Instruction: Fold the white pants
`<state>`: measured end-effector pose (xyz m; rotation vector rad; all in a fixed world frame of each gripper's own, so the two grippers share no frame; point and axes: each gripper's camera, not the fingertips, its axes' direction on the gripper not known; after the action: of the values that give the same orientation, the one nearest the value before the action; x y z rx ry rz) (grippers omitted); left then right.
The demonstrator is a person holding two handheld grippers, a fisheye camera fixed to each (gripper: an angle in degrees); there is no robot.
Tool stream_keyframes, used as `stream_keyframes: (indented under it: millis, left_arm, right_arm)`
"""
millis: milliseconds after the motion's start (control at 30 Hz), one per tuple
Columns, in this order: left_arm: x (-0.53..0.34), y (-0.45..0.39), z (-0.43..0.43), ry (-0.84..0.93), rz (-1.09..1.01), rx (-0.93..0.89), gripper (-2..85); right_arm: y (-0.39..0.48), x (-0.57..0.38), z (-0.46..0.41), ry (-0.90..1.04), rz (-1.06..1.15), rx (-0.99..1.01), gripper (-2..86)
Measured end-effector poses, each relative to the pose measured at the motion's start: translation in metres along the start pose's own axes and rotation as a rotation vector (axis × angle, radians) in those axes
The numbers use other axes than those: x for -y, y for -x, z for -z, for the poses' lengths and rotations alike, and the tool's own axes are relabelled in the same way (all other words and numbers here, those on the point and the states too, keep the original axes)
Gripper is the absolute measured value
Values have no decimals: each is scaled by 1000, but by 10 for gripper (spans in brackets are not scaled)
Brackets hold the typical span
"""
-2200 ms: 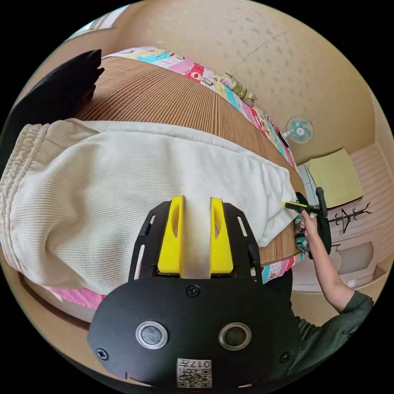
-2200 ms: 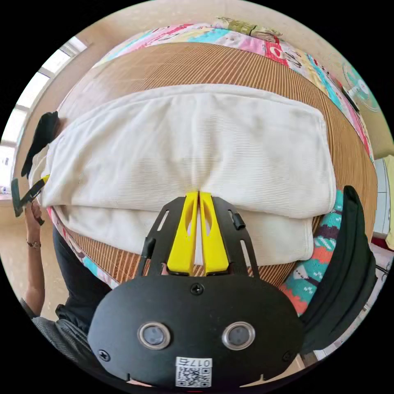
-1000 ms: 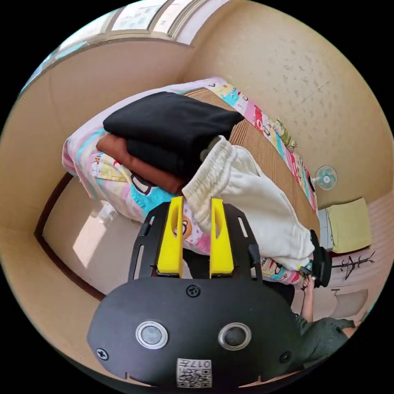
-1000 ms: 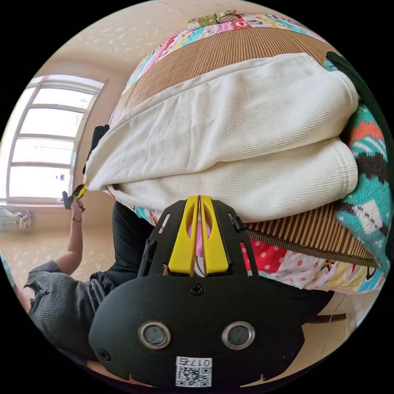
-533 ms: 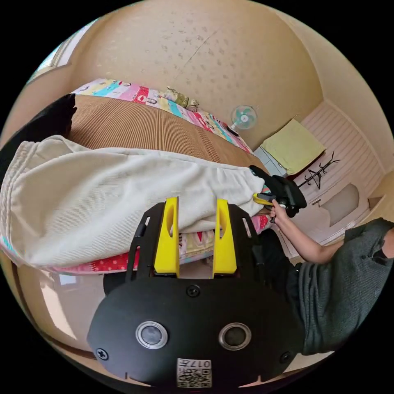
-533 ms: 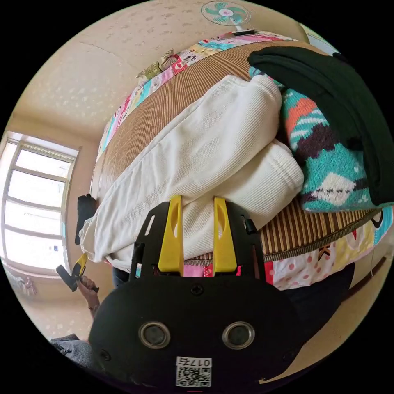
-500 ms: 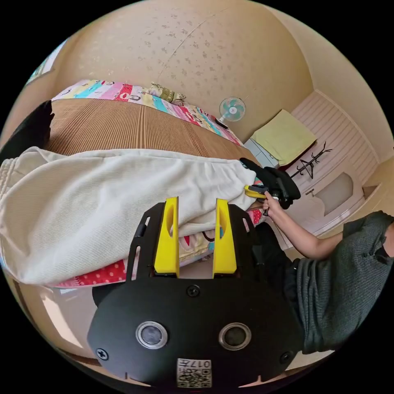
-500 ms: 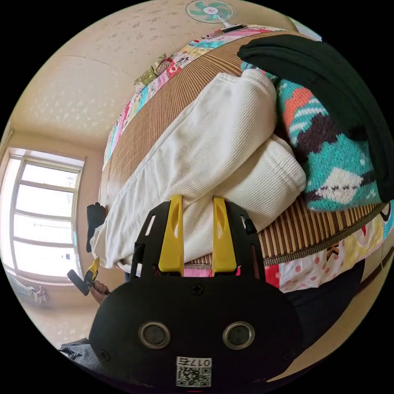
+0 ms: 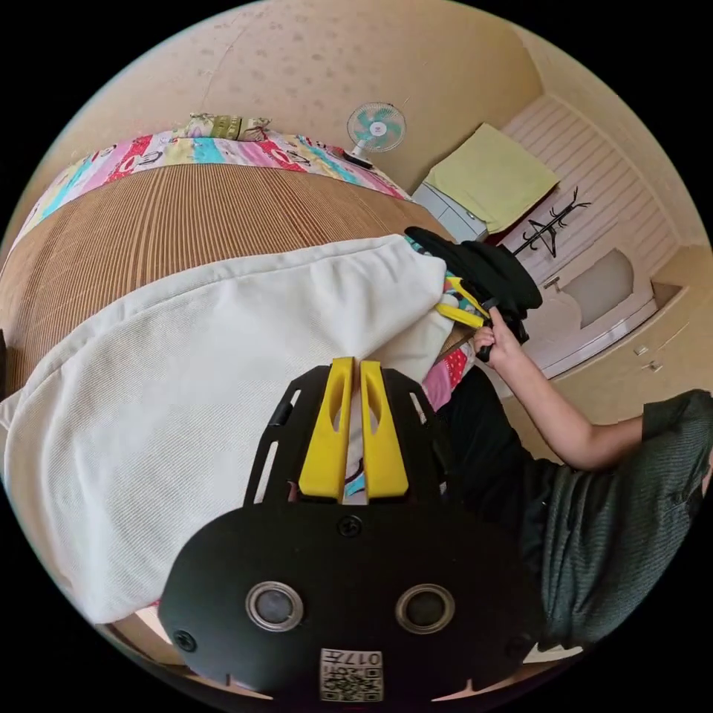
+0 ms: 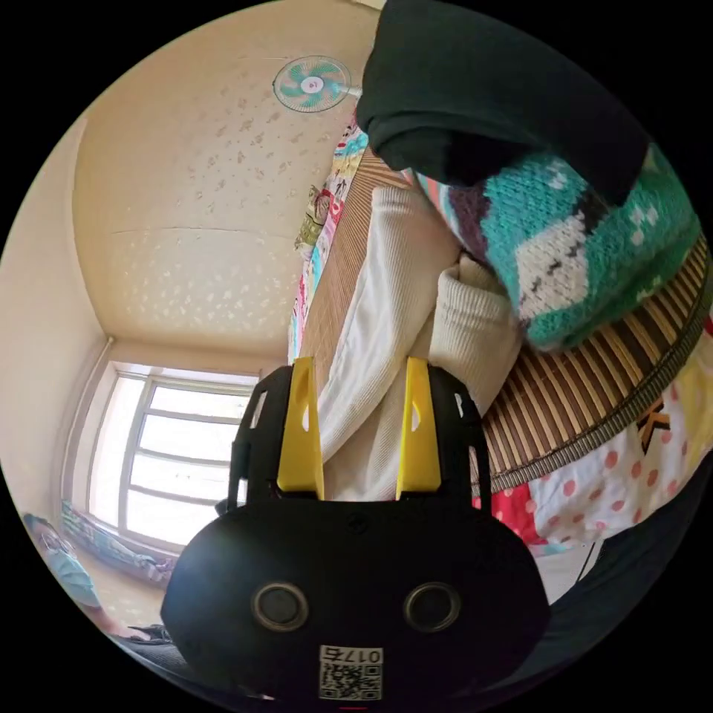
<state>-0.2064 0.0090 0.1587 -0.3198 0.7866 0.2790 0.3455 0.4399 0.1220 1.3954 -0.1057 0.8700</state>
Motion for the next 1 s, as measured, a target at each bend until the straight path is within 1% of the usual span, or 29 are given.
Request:
stream_keyframes:
  millis: [33, 100, 167, 200, 233, 300, 333, 400, 433, 467, 500, 533, 567, 600, 633, 667, 700, 767, 833, 867, 933, 1000]
  left_arm:
    - [-4, -5, 9, -15, -16, -4, -5]
    - [-11, -11, 6, 21, -41, -13, -5]
    - [-23, -7, -22, 163, -36, 32, -5]
    - [-27, -5, -28, 189, -27, 42, -5]
    - [-33, -3, -35, 212, -18, 53, -5]
    - [-38, -1, -31, 198, -12, 47, -5]
    - [-39, 1, -22, 165, -5, 27, -5]
    - [-39, 4, -8, 142, 10, -6, -6]
    - [-40, 7, 0, 145, 28, -5, -4]
    - [-44, 11, 9, 143, 57, 15, 0]
    - [-48, 13, 15, 131, 73, 28, 3]
    - [-57, 17, 30, 80, 111, 51, 20]
    - [-69, 25, 49, 0, 174, 71, 49]
    - [-77, 30, 59, -45, 216, 80, 56]
    - [-92, 42, 80, -135, 311, 100, 70]
    - [-109, 55, 102, -221, 420, 140, 80]
    - [-119, 62, 114, -265, 483, 168, 85]
    - [-158, 79, 161, -437, 732, 309, 118]
    - [-178, 85, 188, -520, 866, 409, 143]
    - [-183, 92, 200, -531, 925, 442, 161]
    - [-185, 110, 205, -517, 985, 419, 175]
    - [-182, 134, 198, -491, 1040, 323, 179]
  right_arm:
    - [-1, 2, 1, -6, -7, -11, 148]
    - [-2, 11, -3, -16, -4, -13, 135]
    - [4, 21, -8, -19, 7, -62, 102]
    - [19, 30, -10, -4, 57, -114, 65]
    - [31, 35, -11, 11, 102, -138, 46]
    - [102, 52, -12, 74, 388, -237, 32]
    - [123, 52, -11, 78, 478, -260, 30]
    - [191, 36, 7, 70, 765, -327, 26]
    - [199, 31, 15, 61, 798, -330, 26]
    - [203, 23, 32, 47, 800, -317, 26]
    - [190, 18, 44, 50, 740, -295, 28]
    - [177, 17, 47, 57, 689, -288, 29]
    - [140, 18, 47, 99, 554, -304, 33]
    - [96, 19, 40, 166, 413, -351, 40]
    - [73, 19, 37, 204, 340, -368, 45]
    - [34, 16, 38, 244, 211, -355, 58]
    - [8, 7, 47, 224, 139, -286, 76]
    - [-5, -9, 60, 151, 124, -191, 109]
    - [-4, -16, 60, 131, 133, -192, 123]
    - [2, -14, 54, 140, 151, -204, 130]
    - [11, -5, 40, 168, 166, -204, 131]
    - [22, 18, 9, 243, 160, -200, 96]
